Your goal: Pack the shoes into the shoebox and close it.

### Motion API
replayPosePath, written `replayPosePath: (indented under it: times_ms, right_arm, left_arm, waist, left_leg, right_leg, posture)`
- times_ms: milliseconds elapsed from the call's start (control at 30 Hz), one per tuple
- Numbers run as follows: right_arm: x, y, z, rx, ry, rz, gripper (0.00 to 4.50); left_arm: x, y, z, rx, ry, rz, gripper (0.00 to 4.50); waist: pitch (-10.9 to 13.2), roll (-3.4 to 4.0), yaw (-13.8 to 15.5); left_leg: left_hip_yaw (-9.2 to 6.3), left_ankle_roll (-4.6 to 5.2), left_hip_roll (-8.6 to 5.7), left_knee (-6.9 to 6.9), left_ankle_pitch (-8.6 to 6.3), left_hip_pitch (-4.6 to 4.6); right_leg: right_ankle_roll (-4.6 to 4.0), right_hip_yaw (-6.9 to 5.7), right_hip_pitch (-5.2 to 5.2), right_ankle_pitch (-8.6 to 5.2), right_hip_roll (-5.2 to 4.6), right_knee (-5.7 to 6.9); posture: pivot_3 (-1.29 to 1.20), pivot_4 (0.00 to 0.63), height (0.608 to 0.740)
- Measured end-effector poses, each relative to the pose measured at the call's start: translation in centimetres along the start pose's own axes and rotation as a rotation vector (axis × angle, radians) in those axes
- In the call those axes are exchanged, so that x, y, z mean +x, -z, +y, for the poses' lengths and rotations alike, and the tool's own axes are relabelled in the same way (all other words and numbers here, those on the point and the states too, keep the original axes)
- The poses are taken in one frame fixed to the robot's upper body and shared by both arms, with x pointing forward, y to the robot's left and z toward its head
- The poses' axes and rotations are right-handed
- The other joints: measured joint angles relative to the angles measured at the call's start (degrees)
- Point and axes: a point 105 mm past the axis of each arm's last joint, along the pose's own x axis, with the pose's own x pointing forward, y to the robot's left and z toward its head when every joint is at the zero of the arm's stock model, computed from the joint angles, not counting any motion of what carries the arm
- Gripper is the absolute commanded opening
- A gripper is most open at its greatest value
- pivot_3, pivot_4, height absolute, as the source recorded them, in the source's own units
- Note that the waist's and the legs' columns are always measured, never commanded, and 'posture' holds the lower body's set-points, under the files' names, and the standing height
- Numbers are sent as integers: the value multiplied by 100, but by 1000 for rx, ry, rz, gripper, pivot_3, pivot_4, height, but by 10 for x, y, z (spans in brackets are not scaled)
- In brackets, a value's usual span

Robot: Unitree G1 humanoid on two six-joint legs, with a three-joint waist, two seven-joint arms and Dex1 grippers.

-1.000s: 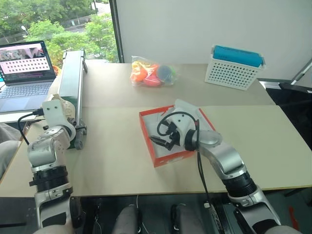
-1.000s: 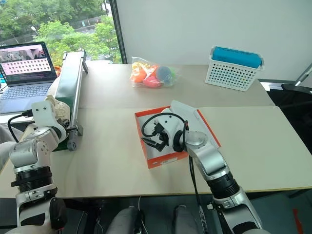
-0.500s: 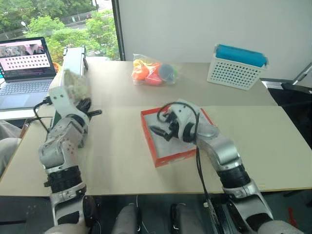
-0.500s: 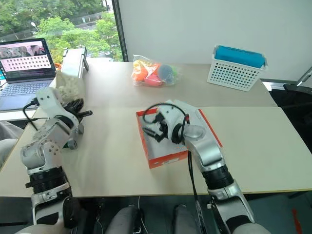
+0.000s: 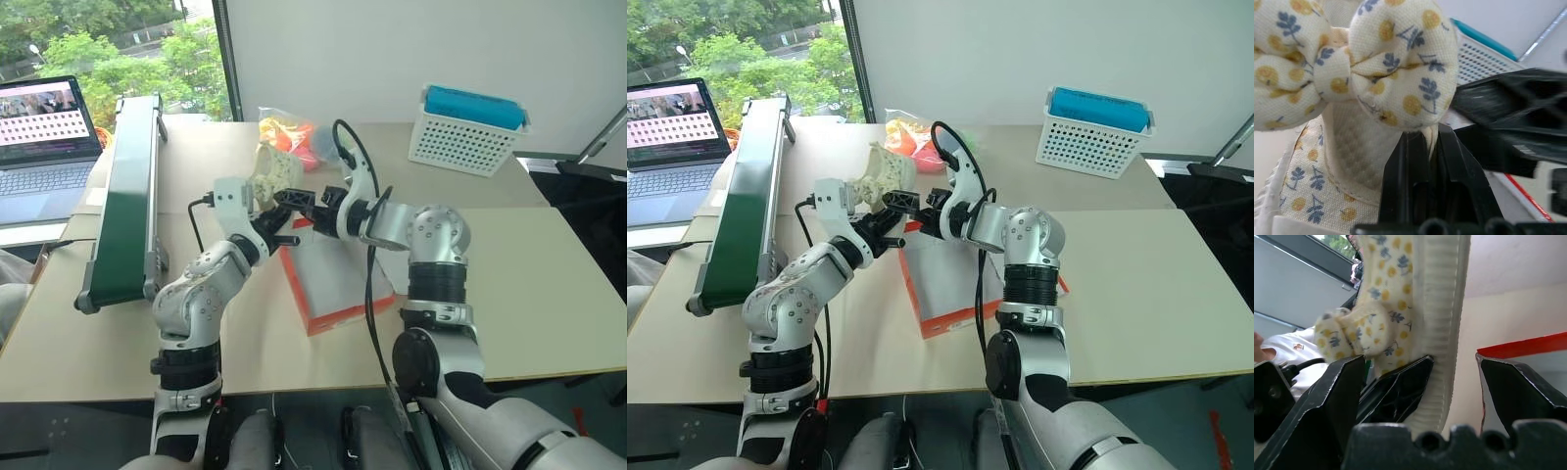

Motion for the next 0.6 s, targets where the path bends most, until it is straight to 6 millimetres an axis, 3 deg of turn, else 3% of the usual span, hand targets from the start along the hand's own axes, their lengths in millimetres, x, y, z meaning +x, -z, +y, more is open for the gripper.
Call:
replayPosePath:
  times_ms: [367,400,600]
  right_arm:
    - [-3,-20,-4,127,-8,-92,4500]
    - [-3,-20,-4,127,-6,-95,3974]
    - [-1,-18,-5,102,15,-95,2117]
  left_arm:
    - [-3,12,-20,-3,81,47,8]
    - [-3,12,-21,-4,86,47,0]
    - [-5,9,-20,7,89,44,0]
  waist:
    - [1,1,-5]
    - [1,2,-5]
    - [1,2,-16]
  left_leg:
    - [-4,-1,2,-2,1,0]
    - [-3,-1,2,-1,1,0]
    - [-4,-1,3,-1,1,0]
  right_leg:
    - [1,2,-1,-1,8,-3]
    - [1,2,-1,-1,8,-5]
    - [1,4,-1,-1,10,-7]
  posture:
    - [0,150,699]
    - [0,150,699]
    - [0,150,699]
